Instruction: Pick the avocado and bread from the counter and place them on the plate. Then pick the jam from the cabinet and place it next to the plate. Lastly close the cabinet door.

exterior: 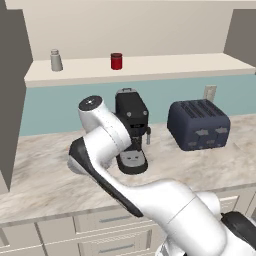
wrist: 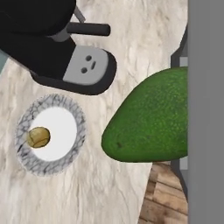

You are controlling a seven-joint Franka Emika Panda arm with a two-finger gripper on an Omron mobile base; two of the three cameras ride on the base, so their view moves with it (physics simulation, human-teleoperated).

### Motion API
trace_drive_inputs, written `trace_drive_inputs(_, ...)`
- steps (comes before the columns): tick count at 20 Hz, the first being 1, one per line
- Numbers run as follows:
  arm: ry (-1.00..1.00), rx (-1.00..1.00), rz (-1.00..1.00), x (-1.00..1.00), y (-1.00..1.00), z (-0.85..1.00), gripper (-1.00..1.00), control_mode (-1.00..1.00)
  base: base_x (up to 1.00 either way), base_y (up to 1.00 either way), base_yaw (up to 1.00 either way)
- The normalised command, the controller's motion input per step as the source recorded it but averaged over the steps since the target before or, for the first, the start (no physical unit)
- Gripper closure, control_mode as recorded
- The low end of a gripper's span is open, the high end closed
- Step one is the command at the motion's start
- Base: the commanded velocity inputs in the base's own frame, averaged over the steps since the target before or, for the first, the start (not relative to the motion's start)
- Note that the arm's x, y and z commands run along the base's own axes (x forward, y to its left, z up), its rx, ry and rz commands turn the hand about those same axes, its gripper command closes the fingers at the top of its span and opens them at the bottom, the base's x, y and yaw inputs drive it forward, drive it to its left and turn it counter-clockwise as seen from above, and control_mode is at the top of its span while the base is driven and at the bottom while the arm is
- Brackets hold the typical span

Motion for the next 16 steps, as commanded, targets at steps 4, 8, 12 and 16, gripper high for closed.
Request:
trace_drive_inputs(4,0.11,-0.06,0.08,0.44,0.43,-0.27,1.00,-1.00,0.00,0.00,0.00)
trace_drive_inputs(8,0.11,-0.16,0.14,0.16,0.18,-0.64,1.00,-1.00,0.00,0.00,0.00)
trace_drive_inputs(12,0.04,-0.26,0.21,0.00,0.00,-1.00,1.00,-1.00,0.00,0.00,0.00)
trace_drive_inputs(16,-0.03,-0.08,0.17,0.02,-0.01,-0.53,1.00,-1.00,0.00,0.00,0.00)
